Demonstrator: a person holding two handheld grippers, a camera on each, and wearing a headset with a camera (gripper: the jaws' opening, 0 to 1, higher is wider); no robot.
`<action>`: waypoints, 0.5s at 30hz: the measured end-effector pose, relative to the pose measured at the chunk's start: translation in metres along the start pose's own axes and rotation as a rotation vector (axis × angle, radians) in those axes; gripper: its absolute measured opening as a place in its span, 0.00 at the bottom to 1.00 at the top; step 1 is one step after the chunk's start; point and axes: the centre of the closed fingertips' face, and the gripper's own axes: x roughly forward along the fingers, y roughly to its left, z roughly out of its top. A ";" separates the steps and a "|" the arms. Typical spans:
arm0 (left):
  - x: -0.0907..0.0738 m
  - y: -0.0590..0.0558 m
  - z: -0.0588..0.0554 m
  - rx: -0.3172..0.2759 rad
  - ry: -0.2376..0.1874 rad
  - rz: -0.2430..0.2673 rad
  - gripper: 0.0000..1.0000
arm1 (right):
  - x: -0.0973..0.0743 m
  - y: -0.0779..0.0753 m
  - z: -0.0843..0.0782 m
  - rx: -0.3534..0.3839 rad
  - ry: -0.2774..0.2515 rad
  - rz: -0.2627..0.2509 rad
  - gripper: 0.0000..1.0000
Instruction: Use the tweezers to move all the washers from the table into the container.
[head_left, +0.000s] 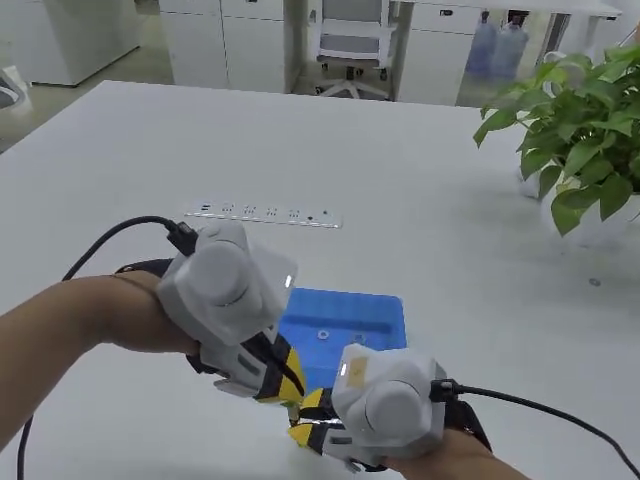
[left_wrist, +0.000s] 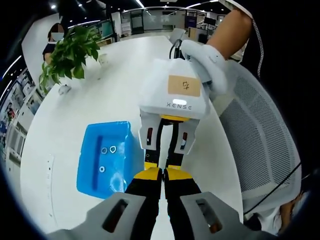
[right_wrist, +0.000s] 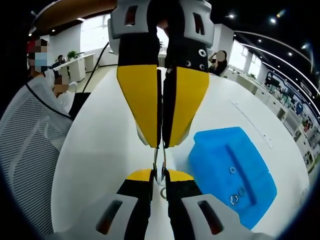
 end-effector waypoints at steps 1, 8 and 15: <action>0.000 0.000 -0.001 -0.001 0.001 -0.001 0.06 | 0.001 0.000 0.000 0.001 0.001 0.002 0.11; 0.003 -0.001 -0.003 -0.013 -0.004 -0.002 0.06 | 0.004 0.001 -0.003 0.000 0.005 0.009 0.11; 0.003 0.001 -0.002 -0.016 -0.007 0.001 0.06 | 0.003 -0.001 -0.002 0.001 0.002 0.007 0.11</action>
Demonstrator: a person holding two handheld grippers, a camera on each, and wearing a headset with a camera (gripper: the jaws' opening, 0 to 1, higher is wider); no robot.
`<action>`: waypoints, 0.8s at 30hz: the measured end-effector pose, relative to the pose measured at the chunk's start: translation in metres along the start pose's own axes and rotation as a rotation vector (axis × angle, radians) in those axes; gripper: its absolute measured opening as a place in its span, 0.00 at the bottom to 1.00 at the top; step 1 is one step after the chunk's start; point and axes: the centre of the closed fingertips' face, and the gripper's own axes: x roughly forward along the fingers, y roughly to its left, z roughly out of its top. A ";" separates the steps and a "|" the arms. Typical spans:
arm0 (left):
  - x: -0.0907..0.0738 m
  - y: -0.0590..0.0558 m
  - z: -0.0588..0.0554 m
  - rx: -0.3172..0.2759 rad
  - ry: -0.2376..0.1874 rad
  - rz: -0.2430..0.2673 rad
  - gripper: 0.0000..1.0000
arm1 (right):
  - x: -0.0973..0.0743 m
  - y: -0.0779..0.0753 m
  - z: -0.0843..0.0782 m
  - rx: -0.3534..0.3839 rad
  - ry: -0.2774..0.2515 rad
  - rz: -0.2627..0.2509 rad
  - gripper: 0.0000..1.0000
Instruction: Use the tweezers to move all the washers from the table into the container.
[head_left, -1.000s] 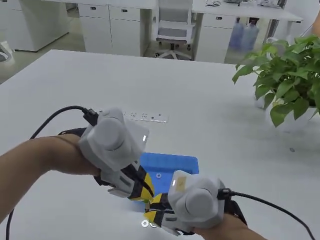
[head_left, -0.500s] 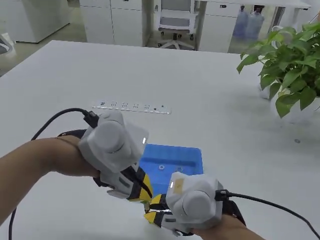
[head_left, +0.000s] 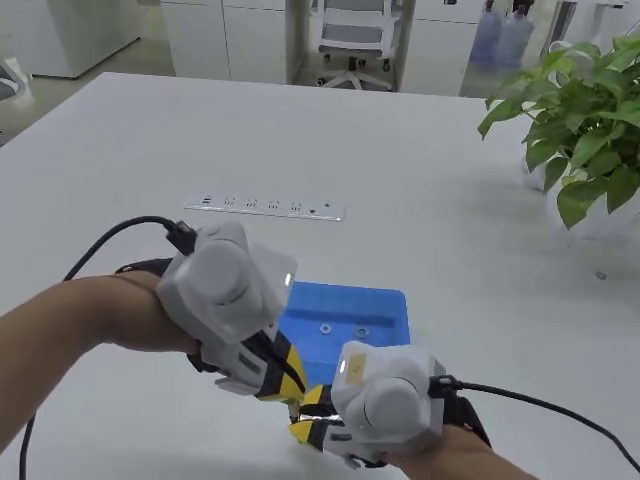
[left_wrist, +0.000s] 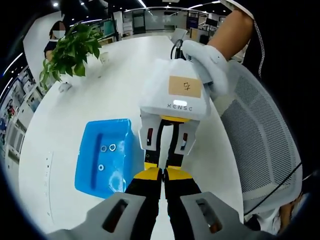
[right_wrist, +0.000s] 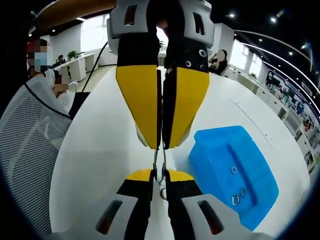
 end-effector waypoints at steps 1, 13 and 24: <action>0.000 0.000 0.000 -0.001 0.000 -0.001 0.06 | 0.000 0.000 0.000 0.002 -0.001 0.001 0.11; 0.004 0.003 0.001 -0.004 -0.009 -0.005 0.06 | 0.001 0.000 -0.003 0.027 0.005 0.004 0.10; 0.004 0.003 0.000 -0.002 -0.007 -0.007 0.06 | 0.002 0.000 -0.003 0.039 0.020 0.011 0.09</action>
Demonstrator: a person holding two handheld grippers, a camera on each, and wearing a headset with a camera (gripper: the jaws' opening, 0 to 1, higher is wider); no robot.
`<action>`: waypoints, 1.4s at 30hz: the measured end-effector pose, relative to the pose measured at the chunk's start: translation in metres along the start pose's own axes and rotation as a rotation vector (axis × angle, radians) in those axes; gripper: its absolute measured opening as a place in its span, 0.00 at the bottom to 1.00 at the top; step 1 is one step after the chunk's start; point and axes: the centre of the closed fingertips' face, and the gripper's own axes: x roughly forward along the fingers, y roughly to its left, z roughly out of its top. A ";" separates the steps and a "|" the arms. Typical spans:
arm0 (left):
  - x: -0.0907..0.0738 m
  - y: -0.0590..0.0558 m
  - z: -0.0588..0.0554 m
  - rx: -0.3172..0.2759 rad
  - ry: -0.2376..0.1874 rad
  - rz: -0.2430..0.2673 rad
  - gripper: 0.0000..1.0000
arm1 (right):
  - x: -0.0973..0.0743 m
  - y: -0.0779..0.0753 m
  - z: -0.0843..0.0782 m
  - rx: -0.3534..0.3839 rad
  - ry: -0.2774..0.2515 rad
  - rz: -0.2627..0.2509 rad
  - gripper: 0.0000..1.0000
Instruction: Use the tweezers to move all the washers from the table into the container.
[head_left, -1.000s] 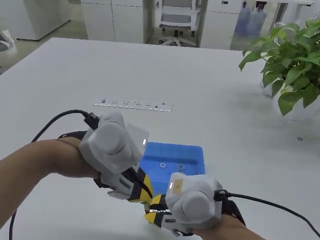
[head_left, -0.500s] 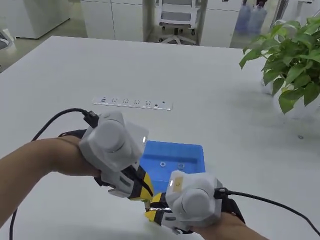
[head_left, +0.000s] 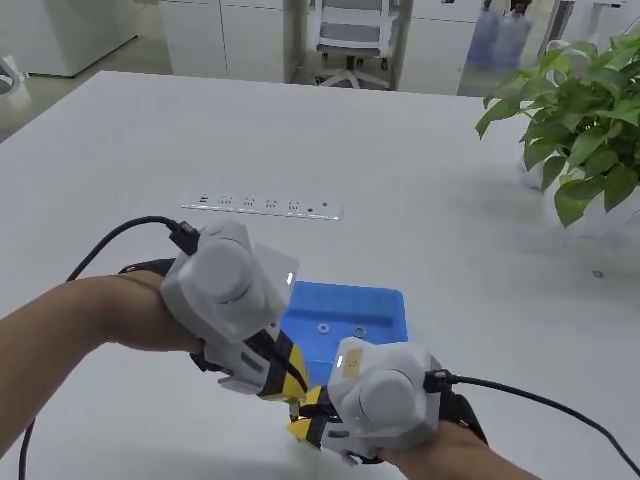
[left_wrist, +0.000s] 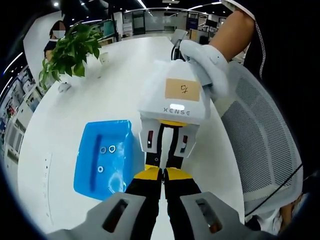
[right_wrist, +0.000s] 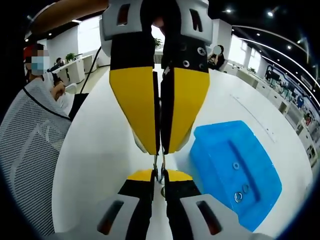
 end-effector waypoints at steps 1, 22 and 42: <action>0.000 0.000 -0.001 0.000 0.002 0.000 0.06 | 0.000 0.000 0.000 0.000 0.001 0.001 0.09; -0.027 -0.001 0.021 0.014 0.000 0.002 0.06 | -0.022 -0.001 0.026 -0.004 -0.012 -0.012 0.09; -0.059 0.020 0.051 0.051 -0.009 0.030 0.06 | -0.050 -0.031 0.055 -0.023 -0.015 -0.040 0.09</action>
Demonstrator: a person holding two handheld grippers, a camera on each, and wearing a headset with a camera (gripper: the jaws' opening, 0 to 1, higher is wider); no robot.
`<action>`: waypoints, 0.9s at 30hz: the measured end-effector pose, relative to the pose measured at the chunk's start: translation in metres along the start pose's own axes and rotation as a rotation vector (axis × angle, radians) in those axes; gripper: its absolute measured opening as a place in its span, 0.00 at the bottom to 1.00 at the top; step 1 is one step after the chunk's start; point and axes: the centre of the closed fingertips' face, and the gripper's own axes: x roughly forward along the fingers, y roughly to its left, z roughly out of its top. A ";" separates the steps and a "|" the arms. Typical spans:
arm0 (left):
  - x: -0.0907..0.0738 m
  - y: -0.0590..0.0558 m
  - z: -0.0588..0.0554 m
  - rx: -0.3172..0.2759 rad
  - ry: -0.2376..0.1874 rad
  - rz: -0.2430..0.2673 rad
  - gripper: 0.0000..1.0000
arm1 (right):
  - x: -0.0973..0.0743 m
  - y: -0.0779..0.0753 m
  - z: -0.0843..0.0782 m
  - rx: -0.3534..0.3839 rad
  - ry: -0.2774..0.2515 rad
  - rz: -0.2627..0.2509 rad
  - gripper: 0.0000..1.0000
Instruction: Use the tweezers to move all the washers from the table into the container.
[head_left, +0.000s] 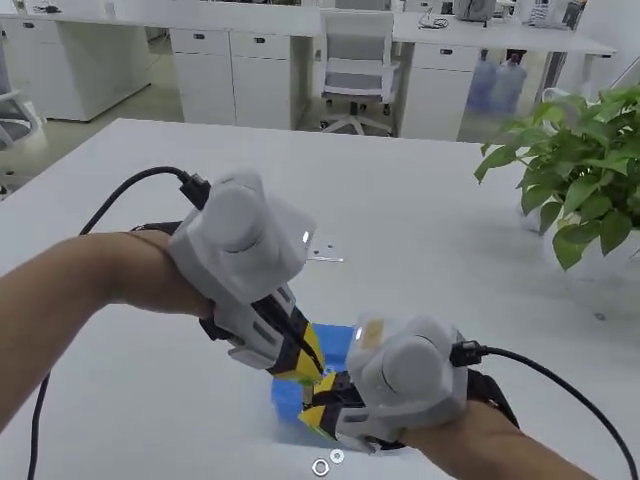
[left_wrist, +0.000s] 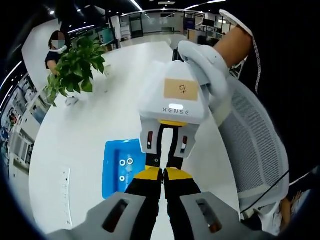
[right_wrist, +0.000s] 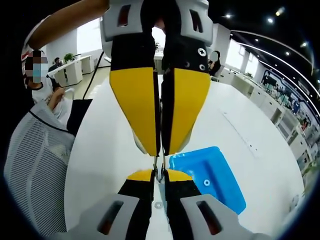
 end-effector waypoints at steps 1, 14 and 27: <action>-0.001 0.003 0.001 0.001 -0.004 0.005 0.06 | -0.002 -0.003 0.001 -0.001 -0.001 -0.003 0.09; 0.001 0.036 0.008 0.028 -0.016 0.050 0.06 | -0.005 -0.040 -0.003 -0.008 -0.004 -0.029 0.09; 0.017 0.063 0.003 0.035 -0.020 0.074 0.06 | 0.001 -0.068 -0.020 0.005 0.013 -0.035 0.09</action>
